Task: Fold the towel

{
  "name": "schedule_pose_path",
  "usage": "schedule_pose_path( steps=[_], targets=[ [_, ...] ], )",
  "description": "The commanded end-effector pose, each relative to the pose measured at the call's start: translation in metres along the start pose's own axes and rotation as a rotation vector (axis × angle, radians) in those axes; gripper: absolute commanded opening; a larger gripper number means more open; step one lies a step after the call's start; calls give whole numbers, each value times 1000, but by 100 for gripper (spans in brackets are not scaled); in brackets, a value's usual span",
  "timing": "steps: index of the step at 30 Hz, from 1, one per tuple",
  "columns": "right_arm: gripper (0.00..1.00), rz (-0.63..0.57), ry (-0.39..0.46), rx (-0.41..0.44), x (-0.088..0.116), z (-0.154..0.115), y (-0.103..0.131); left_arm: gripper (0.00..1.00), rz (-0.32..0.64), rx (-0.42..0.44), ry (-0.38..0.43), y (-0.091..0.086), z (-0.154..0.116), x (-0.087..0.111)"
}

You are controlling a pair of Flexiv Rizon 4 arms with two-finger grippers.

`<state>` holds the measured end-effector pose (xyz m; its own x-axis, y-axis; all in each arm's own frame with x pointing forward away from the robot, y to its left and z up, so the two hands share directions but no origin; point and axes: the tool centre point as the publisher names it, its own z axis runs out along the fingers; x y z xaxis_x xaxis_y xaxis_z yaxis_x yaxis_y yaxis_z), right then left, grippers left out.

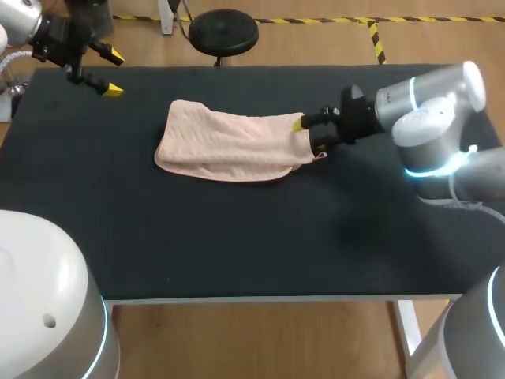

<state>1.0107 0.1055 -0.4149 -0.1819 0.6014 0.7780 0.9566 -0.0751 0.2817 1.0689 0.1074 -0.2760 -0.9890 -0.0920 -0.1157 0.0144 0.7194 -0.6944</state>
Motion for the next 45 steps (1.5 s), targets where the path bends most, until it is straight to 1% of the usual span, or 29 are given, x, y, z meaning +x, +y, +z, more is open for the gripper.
schedule_pose_path(
  steps=[1,8,24,30,36,40,45],
  targets=[
    [100,-4,8,4,-2,12,-3,100,2,1,-3,0,0,1],
    [100,-28,5,10,8,16,0,100,2,1,-3,0,0,1],
    [100,-25,4,14,15,27,2,100,2,1,-3,0,0,1],
    [100,-19,-2,16,13,29,-1,100,2,1,-3,0,0,1],
    [100,-34,-31,-7,11,14,4,100,2,1,-3,0,0,1],
    [100,-38,-62,0,5,13,2,100,2,1,-3,0,0,1],
    [100,-24,-69,8,-4,17,-1,100,2,1,-3,0,0,1]
  ],
)
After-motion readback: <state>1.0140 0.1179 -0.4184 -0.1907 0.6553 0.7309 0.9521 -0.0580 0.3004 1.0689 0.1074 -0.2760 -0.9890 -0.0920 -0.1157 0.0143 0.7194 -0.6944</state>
